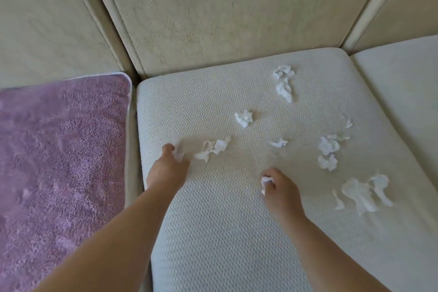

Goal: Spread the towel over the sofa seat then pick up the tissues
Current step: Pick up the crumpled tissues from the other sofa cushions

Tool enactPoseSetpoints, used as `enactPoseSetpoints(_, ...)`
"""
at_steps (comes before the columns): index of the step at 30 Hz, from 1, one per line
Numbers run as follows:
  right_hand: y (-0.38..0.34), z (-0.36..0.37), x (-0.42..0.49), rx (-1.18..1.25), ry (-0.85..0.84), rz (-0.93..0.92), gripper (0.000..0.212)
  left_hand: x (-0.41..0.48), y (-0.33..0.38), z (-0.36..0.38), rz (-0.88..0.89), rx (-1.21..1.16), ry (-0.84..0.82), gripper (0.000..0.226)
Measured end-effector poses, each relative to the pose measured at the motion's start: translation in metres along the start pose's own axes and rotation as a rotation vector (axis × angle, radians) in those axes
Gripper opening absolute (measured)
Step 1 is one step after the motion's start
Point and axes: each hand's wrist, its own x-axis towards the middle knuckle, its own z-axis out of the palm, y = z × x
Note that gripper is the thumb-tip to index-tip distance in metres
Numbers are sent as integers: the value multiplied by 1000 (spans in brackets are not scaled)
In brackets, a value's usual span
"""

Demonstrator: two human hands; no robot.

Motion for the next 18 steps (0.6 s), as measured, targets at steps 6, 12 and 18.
enactPoseSetpoints(6, -22, -3, 33, 468, -24, 448, 24, -2, 13, 11, 15, -77, 145, 43)
enactPoseSetpoints(12, -31, -24, 60, 48, 191, 188, 38, -9, 50, 26, 72, -176, 82, 47)
enactPoseSetpoints(18, -3, -47, 95, -413, 31, -134, 21, -6, 80, 53, 21, 109, 81, 35)
